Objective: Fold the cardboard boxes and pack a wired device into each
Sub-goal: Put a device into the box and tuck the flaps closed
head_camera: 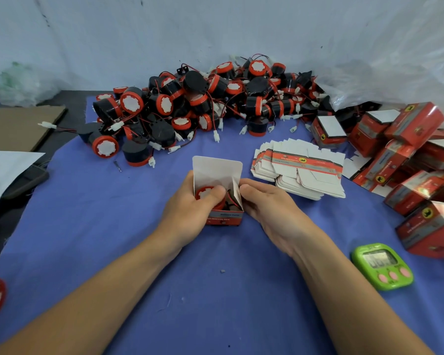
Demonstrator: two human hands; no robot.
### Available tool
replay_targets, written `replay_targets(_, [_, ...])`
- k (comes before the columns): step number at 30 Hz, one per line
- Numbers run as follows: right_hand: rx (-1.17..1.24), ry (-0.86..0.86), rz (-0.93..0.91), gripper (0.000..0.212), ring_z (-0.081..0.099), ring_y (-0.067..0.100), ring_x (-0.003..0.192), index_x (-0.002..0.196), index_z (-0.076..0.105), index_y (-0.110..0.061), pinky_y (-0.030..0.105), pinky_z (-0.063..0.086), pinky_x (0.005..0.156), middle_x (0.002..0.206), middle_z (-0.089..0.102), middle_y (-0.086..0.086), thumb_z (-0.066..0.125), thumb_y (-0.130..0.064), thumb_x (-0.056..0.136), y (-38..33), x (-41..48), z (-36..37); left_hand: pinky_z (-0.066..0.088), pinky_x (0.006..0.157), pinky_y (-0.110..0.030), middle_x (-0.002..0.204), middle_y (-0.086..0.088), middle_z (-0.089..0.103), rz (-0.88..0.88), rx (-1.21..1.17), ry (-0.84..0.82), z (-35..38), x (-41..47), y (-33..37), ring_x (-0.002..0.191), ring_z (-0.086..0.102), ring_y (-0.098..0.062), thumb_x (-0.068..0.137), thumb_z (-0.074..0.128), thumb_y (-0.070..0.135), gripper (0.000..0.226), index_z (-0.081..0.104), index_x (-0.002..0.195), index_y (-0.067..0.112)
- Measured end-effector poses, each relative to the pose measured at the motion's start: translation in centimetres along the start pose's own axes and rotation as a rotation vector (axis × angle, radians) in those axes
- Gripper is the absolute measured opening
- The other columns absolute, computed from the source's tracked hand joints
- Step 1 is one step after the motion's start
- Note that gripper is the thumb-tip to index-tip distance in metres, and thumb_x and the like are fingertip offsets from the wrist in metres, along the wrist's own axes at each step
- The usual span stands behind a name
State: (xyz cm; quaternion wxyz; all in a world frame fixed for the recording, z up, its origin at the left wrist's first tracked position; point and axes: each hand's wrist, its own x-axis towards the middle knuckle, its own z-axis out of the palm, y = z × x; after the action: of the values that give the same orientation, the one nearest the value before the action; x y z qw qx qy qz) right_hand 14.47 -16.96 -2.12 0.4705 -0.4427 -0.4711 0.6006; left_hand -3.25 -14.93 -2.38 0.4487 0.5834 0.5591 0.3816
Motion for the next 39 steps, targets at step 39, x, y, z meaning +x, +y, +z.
replay_targets(39, [-0.77, 0.143, -0.149, 0.025, 0.066, 0.008, 0.102, 0.122, 0.063, -0.036, 0.035, 0.055, 0.09, 0.109, 0.072, -0.015, 0.063, -0.044, 0.098, -0.7, -0.7, 1.4, 0.055, 0.102, -0.047, 0.118, 0.016, 0.074, 0.064, -0.048, -0.075, -1.0, -0.3, -0.3, 0.113, 0.069, -0.01, 0.07, 0.067, 0.046, 0.056, 0.064, 0.125, 0.042])
